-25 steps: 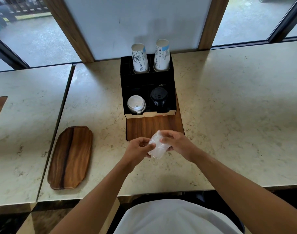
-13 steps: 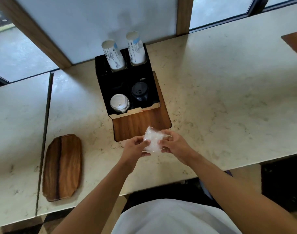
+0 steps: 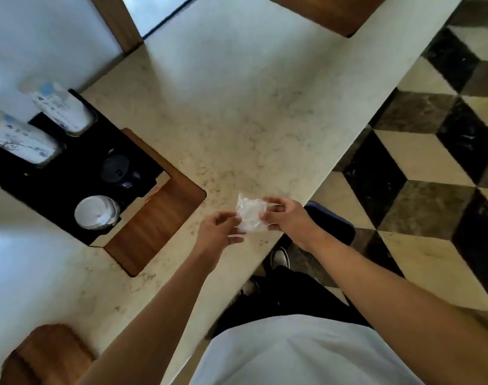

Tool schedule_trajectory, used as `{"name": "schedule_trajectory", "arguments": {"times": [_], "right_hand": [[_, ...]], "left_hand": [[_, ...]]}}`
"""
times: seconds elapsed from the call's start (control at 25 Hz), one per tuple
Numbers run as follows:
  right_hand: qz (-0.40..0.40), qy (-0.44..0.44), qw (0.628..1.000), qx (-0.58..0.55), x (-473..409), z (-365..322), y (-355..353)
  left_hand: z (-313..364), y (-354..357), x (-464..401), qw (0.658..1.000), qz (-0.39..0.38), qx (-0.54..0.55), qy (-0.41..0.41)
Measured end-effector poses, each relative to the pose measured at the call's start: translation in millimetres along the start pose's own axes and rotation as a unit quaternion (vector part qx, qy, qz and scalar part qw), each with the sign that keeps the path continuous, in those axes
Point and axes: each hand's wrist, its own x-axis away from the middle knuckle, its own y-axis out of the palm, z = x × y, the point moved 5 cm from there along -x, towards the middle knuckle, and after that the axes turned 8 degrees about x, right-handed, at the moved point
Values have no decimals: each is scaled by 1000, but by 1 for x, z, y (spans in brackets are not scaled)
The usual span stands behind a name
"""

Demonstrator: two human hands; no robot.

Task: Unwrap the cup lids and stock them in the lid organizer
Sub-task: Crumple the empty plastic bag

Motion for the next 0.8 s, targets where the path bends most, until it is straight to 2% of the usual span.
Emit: {"name": "schedule_trajectory", "arguments": {"times": [0.4,0.64,0.8], "right_hand": [[150,23,980,-126,47,60,-129],[165,77,973,-139,60,112,-204],[170,115,970,-131,59,141,-236]], "left_hand": [[-31,136,-15,980,-91,-175,-10],[-76,209,-23,954,-84,-286,-23],[-111,234,-36,943,-71,-322,-43]]}}
